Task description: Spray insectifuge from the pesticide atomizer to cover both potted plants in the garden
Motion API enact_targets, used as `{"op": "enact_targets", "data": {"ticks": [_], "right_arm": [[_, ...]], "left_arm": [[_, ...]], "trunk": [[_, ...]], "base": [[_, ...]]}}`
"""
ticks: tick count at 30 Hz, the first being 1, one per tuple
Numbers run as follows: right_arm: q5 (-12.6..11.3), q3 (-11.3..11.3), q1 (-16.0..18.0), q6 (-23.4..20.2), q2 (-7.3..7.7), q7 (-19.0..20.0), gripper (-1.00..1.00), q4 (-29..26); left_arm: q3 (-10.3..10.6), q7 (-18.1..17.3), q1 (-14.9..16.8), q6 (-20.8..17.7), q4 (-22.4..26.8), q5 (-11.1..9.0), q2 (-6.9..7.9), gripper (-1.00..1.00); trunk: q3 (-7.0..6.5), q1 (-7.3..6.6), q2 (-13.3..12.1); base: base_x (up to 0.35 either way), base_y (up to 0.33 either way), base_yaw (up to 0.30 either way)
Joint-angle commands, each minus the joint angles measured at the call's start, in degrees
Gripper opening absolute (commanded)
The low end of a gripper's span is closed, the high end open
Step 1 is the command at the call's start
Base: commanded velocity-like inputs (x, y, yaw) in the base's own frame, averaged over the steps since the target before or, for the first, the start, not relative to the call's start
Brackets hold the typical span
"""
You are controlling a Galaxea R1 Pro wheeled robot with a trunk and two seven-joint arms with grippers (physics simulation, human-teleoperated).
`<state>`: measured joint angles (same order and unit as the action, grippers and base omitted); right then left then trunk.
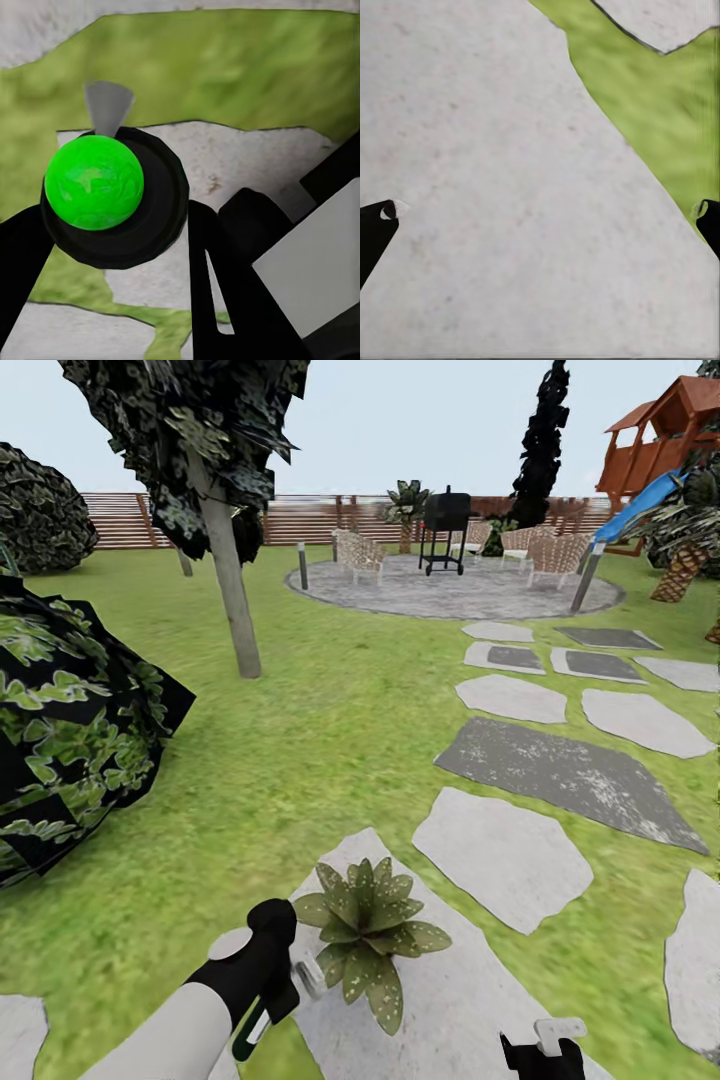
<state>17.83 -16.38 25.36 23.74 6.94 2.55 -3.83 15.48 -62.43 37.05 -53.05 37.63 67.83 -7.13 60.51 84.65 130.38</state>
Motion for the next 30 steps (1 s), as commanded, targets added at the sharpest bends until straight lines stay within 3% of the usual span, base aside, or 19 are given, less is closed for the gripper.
{"op": "enact_targets", "data": {"ticks": [1, 6, 8, 9, 11, 14, 19, 24, 30], "right_arm": [[0.28, -0.5, 0.04, 0.19, 0.01, 0.25, 1.0, 0.05], [0.28, -0.5, 0.04, 0.22, 0.01, 0.26, 1.0, 0.05], [0.28, -0.5, 0.04, 0.2, 0.01, 0.27, 1.0, 0.05], [0.28, -0.5, 0.04, 0.19, 0.01, 0.24, 1.0, 0.05], [0.28, -0.5, 0.04, 0.2, 0.01, 0.26, 1.0, 0.05], [0.28, -0.5, 0.04, 0.19, -0.02, 0.26, 1.0, 0.05], [0.28, -0.5, 0.04, 0.2, -0.04, 0.27, 1.0, 0.06], [0.28, -0.5, 0.04, 0.17, -0.05, 0.25, 1.0, 0.05], [0.28, -0.5, 0.04, 0.2, -0.06, 0.24, 1.0, 0.12]], "left_arm": [[0.07, -0.6, 0.14, -0.37, 0.12, 0.51, -0.03, -1.0], [-0.43, -0.45, 0.79, -0.47, 0.16, 0.47, 0.05, -1.0], [-2.15, -0.44, 0.85, -0.47, 0.24, 0.47, 0.05, -1.0], [-4.09, -0.53, 0.88, -0.44, 1.0, 0.37, 0.02, -1.0], [-5.4, -0.63, 0.84, -0.37, 1.68, -0.06, -0.05, -1.0], [-5.91, -0.67, 0.74, -0.31, 1.9, -0.37, -0.26, -1.0], [-5.76, -0.67, 0.42, -0.22, 1.92, -0.36, -1.88, -1.0], [-5.82, -0.6, 0.61, -0.21, 2.1, -0.41, -1.53, -1.0], [-5.75, -0.53, 0.99, -0.42, 2.3, -0.36, -1.62, -1.0]], "trunk": [[0.05, -0.01, 0.02], [0.05, -0.01, 0.02], [0.05, -0.01, 0.02], [0.05, -0.01, 0.02], [0.05, -0.01, 0.02], [0.05, -0.01, 0.02], [0.05, -0.01, 0.02], [0.05, -0.01, 0.02], [0.05, -0.01, 0.02]], "base": [[0.0, 0.0, -0.057], [0.0, 0.0, -0.015], [0.0, 0.0, -0.001], [0.0, 0.0, 0.0], [0.0, 0.0, 0.0], [0.0, 0.0, 0.0], [0.0, 0.0, 0.0], [-0.011, 0.0, 0.0], [-0.26, 0.117, 0.0]]}}
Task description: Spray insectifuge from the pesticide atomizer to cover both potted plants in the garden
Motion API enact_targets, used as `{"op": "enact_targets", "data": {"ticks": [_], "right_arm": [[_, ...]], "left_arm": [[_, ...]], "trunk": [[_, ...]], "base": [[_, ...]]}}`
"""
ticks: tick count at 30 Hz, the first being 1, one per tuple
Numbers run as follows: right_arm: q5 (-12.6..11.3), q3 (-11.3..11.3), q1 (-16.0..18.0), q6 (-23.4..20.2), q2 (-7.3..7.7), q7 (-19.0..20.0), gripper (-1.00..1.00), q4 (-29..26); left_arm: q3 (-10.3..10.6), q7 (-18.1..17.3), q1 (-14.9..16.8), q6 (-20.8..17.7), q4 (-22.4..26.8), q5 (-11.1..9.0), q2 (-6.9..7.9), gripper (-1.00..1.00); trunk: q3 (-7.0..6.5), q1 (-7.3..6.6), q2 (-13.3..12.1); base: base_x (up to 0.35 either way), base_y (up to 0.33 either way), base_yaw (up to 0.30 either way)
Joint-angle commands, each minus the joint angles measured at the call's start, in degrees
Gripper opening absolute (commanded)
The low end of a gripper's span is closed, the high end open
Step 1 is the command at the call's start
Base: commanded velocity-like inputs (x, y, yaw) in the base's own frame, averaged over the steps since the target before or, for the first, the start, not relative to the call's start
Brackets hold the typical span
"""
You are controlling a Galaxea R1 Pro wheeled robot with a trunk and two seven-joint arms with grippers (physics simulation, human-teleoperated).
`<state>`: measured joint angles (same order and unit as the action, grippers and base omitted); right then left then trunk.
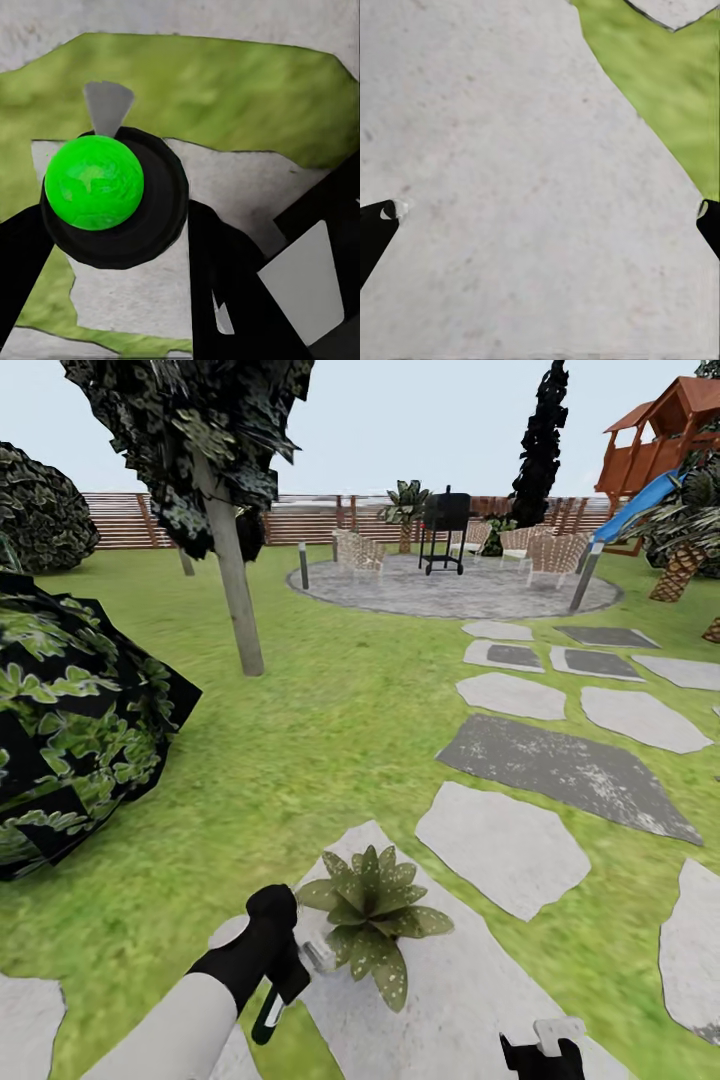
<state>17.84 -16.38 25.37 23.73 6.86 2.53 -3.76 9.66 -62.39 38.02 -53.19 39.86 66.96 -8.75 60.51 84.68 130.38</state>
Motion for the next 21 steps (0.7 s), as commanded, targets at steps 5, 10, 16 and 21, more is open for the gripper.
{"op": "enact_targets", "data": {"ticks": [5, 10, 16, 21], "right_arm": [[0.26, -0.49, 0.03, 0.18, 0.03, 0.29, 1.0, 0.06], [0.26, -0.49, 0.03, 0.18, 0.03, 0.28, 1.0, 0.06], [0.26, -0.49, 0.03, 0.2, 0.04, 0.27, 1.0, 0.06], [0.26, -0.49, 0.03, 0.18, 0.04, 0.25, 1.0, 0.03]], "left_arm": [[0.1, -0.86, 4.42, -0.66, 0.3, 0.51, 0.1, -1.0], [0.54, -5.29, 9.04, -0.67, -0.31, 3.21, 0.19, -1.0], [0.52, -5.94, 9.45, -0.69, -0.48, 5.37, 0.15, -1.0], [0.72, -5.91, 9.36, -0.69, -0.48, 5.37, 0.14, -1.0]], "trunk": [[0.05, -0.04, 0.02], [0.05, -0.04, 0.02], [0.05, -0.04, 0.02], [0.05, -0.04, 0.02]], "base": [[-0.148, 0.27, 0.0], [-0.015, 0.075, 0.0], [0.11, 0.002, 0.0], [0.254, 0.129, 0.0]]}}
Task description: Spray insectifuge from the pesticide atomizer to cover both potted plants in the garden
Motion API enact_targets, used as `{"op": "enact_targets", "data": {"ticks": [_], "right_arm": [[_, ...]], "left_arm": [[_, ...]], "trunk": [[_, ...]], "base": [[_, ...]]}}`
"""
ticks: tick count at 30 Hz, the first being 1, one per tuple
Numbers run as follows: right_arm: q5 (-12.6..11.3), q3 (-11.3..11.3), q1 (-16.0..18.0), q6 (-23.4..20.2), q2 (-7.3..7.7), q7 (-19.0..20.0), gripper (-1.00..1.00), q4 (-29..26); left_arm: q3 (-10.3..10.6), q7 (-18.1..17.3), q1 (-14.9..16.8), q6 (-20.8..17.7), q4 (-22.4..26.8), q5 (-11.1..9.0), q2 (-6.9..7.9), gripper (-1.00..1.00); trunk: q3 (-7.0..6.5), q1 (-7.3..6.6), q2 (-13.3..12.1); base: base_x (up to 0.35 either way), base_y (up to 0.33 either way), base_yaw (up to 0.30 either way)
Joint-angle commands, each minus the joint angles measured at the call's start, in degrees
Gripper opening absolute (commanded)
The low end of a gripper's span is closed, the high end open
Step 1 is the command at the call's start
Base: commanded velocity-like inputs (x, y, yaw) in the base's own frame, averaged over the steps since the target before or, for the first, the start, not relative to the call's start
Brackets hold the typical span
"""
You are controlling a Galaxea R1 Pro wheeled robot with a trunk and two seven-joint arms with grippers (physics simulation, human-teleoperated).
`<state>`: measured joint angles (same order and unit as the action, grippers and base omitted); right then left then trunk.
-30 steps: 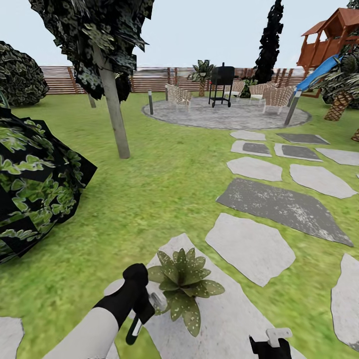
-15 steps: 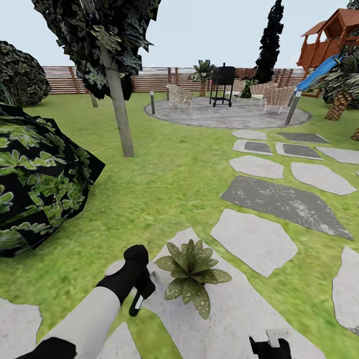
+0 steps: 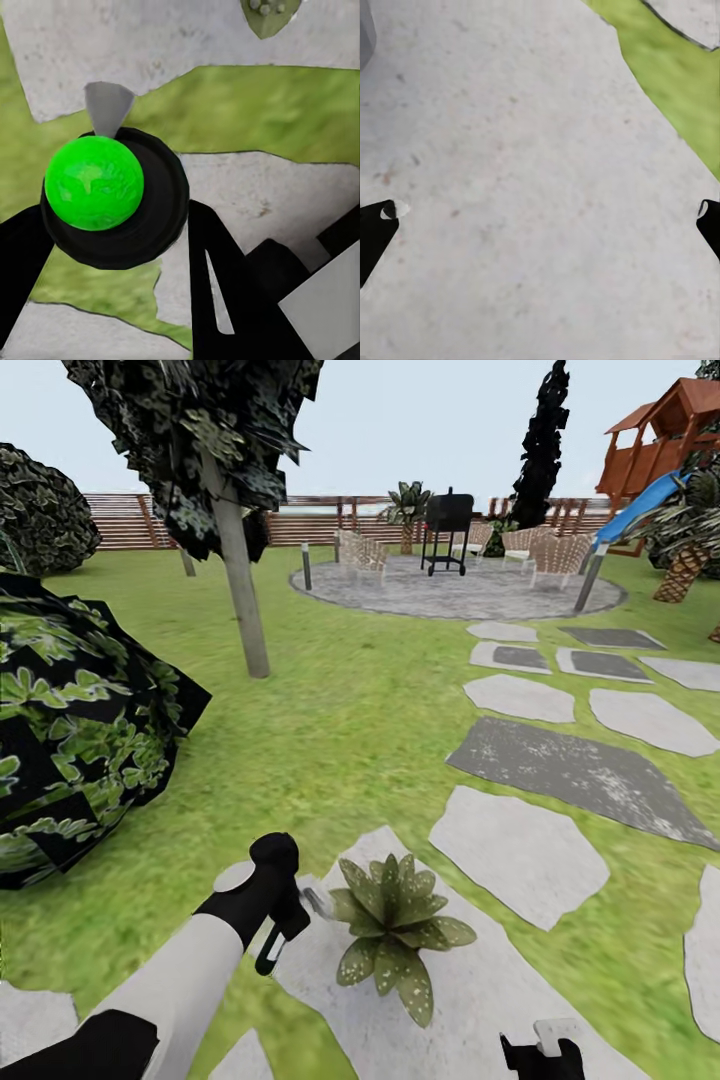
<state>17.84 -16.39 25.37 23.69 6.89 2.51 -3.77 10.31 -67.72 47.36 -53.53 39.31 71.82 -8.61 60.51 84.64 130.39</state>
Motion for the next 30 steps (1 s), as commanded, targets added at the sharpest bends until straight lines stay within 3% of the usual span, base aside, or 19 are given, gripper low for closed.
{"op": "enact_targets", "data": {"ticks": [1, 12, 20, 30], "right_arm": [[0.27, -0.49, 0.03, 0.22, -0.01, 0.26, 1.0, 0.03], [0.27, -0.49, 0.03, 0.24, 0.0, 0.3, 1.0, 0.02], [0.27, -0.49, 0.03, 0.26, 0.0, 0.28, 1.0, 0.0], [0.27, -0.49, 0.03, 0.3, 0.06, 0.21, 1.0, 0.0]], "left_arm": [[0.07, -0.57, 0.02, -0.35, 0.07, 0.52, 0.0, -1.0], [0.32, -0.54, -0.1, -0.32, 0.02, 0.66, 0.0, -1.0], [2.81, -0.16, -0.2, -0.35, -3.91, 0.69, 0.19, -1.0], [2.8, 0.14, -0.16, -0.35, -7.17, 0.85, 0.79, -1.0]], "trunk": [[0.05, 0.01, 0.02], [0.05, 0.01, 0.02], [0.05, 0.01, 0.02], [0.05, 0.01, 0.02]], "base": [[0.167, 0.26, 0.0], [-0.011, 0.225, 0.0], [0.002, 0.007, 0.0], [0.29, 0.0, -0.001]]}}
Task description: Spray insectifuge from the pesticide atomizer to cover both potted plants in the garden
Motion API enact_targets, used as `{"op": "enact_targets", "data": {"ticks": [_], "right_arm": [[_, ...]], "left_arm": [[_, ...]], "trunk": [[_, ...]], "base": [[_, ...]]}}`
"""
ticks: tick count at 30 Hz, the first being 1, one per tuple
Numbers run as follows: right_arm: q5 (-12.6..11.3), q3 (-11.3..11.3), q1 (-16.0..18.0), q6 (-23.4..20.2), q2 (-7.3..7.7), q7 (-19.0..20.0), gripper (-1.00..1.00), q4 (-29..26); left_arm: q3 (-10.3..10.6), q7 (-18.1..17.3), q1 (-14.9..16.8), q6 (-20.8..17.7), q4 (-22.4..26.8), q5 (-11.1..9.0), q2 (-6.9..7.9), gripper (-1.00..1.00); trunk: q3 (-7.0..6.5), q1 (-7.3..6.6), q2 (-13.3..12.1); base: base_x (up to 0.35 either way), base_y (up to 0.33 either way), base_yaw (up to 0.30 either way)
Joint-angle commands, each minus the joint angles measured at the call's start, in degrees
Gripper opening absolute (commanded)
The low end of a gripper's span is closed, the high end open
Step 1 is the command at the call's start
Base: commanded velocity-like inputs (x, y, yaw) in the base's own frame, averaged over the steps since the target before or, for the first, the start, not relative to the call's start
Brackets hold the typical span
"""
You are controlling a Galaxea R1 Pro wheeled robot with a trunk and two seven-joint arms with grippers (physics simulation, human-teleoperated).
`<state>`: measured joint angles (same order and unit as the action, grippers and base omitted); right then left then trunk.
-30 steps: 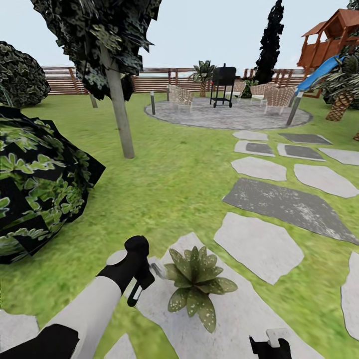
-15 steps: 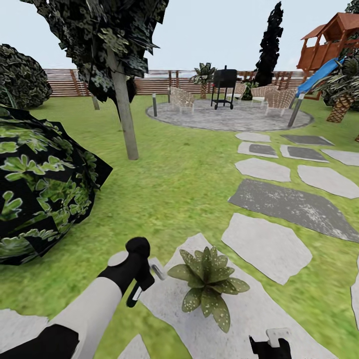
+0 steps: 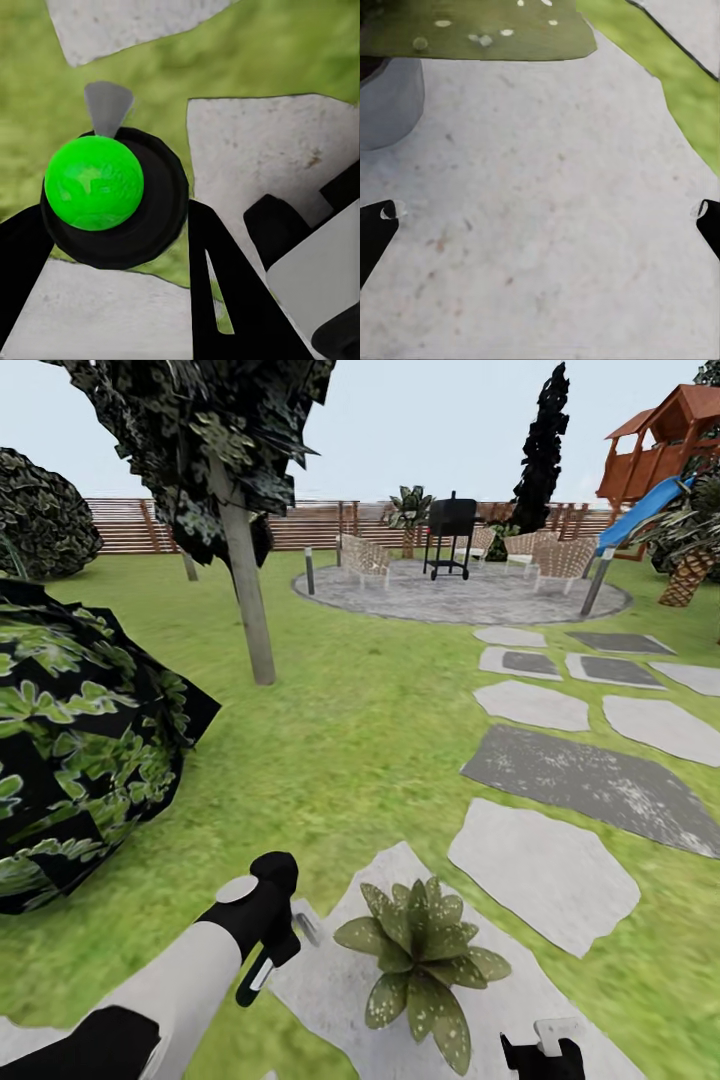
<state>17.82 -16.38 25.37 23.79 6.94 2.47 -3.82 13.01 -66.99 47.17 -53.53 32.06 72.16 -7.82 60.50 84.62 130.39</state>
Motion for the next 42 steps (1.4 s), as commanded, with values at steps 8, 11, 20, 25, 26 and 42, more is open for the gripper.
{"op": "enact_targets", "data": {"ticks": [8, 11, 20, 25, 26, 42], "right_arm": [[0.29, -0.49, 0.03, 0.2, 0.01, 0.26, 1.0, 0.04], [0.29, -0.49, 0.03, 0.2, 0.01, 0.26, 1.0, 0.04], [0.29, -0.49, 0.03, 0.2, 0.01, 0.26, 1.0, 0.04], [0.29, -0.49, 0.03, 0.2, 0.01, 0.26, 1.0, 0.04], [0.29, -0.49, 0.03, 0.2, 0.01, 0.26, 1.0, 0.04], [0.29, -0.49, 0.03, 0.2, 0.01, 0.26, 1.0, 0.09]], "left_arm": [[0.41, -0.45, -1.22, -0.32, -0.55, 0.5, -0.01, -1.0], [0.43, -0.4, -1.69, -0.27, -0.88, 0.52, 0.0, -1.0], [0.45, -0.39, -1.88, -0.26, -1.04, 0.53, 0.0, -1.0], [0.44, -0.34, -1.9, -0.26, -1.22, 0.63, -0.07, -1.0], [0.44, -0.34, -1.9, -0.26, -1.22, 0.65, -0.06, -1.0], [0.11, -0.34, -1.82, -0.17, -0.44, 0.45, -0.35, -1.0]], "trunk": [[0.05, 0.02, 0.02], [0.05, 0.02, 0.02], [0.16, 0.02, 0.02], [0.55, 0.02, 0.02], [0.64, 0.02, 0.02], [0.81, 0.02, 0.02]], "base": [[0.146, 0.0, -0.18], [0.003, 0.0, -0.028], [0.0, 0.0, -0.015], [-0.004, 0.0, -0.106], [-0.064, -0.023, -0.11], [-0.056, -0.034, -0.051]]}}
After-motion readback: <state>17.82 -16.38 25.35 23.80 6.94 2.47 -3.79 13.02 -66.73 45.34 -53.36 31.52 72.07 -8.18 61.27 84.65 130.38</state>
